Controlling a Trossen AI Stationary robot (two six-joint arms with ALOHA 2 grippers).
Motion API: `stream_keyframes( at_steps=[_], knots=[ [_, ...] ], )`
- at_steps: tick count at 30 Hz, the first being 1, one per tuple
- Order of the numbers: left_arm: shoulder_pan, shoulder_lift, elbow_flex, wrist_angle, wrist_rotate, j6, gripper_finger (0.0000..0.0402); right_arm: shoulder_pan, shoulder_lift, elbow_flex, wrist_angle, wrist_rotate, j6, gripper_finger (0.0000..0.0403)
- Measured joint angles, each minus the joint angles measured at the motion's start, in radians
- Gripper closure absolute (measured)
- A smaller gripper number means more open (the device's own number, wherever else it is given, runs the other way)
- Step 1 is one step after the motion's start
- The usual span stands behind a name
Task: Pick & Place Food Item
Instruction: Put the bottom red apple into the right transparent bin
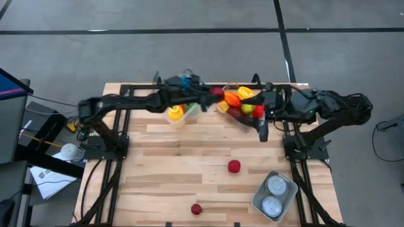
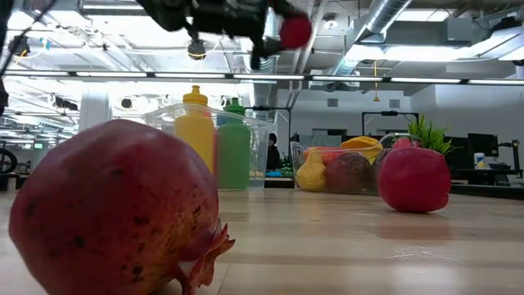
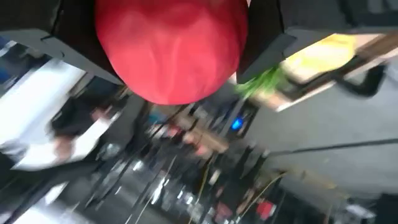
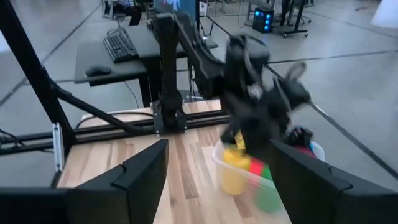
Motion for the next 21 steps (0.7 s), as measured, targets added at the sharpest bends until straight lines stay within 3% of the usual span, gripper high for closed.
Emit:
stream_keyframes(
  at_steps=[7,13,21],
  knots=[
    [-0.045,0.241,0.162,-0.035,-0.094,0.312,0.0123,-0.02,0.002,0.0,0.0,0.015,0.107,0.0138],
    [-0.063,0.394,0.338,-0.159,-0.181,0.564,0.0123,-0.02,0.03,-0.001,0.0,0.018,0.168,0.0138],
    [-0.062,0.531,0.391,-0.149,-0.187,0.599,0.0123,-0.02,0.058,-0.002,-0.001,0.018,0.234,0.0138]
  ],
)
